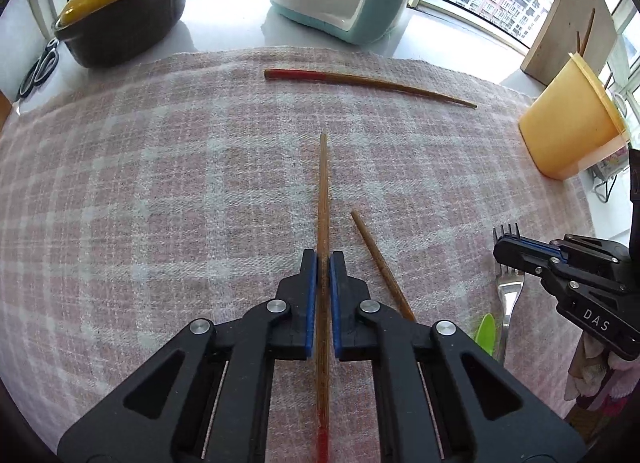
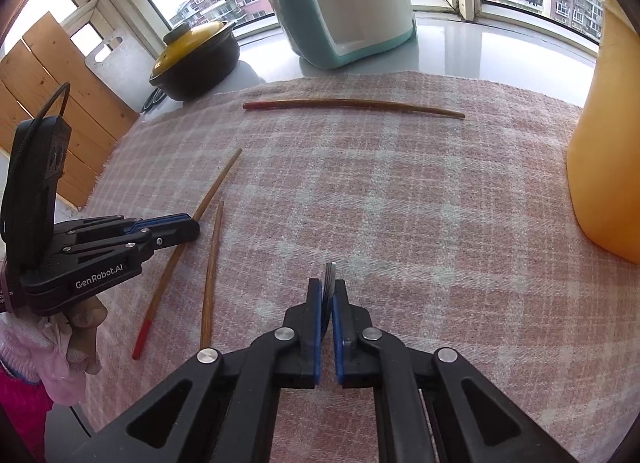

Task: Organize utensils
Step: 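Carry the chopstick with the left tool while the right tool carries the fork toward the bin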

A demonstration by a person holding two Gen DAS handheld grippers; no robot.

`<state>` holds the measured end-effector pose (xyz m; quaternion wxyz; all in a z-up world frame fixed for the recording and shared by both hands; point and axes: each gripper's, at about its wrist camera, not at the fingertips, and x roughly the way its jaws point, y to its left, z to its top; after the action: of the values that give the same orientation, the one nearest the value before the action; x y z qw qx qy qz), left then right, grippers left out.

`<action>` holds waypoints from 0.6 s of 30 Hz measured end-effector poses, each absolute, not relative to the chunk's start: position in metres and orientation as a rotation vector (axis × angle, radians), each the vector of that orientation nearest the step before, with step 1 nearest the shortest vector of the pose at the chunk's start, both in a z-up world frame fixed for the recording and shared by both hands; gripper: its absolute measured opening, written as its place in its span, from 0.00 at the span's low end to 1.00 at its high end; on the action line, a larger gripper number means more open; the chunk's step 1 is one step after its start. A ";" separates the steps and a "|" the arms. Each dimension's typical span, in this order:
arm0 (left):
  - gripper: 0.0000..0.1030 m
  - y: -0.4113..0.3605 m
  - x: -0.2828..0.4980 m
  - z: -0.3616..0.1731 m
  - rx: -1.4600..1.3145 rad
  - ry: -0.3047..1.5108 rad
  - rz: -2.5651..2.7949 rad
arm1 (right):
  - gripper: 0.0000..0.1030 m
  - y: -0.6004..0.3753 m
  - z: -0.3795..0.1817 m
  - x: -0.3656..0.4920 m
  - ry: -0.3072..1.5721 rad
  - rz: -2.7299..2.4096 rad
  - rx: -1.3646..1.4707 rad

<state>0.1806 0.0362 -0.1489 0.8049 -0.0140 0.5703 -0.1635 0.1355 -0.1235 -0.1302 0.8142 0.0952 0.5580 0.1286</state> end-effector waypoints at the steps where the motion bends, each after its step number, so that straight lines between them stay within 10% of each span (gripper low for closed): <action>1: 0.04 0.040 0.178 -0.146 -0.042 1.216 -0.350 | 0.00 -0.123 -0.127 0.135 1.183 0.277 0.201; 18: 0.04 0.025 0.148 -0.072 -0.150 1.048 -0.432 | 0.00 -0.160 -0.065 0.124 1.081 0.302 0.205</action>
<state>0.1483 0.0251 -0.0718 0.8410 -0.0708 0.4960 -0.2043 0.1243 -0.1603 -0.0653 0.8417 0.0972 0.5115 0.1428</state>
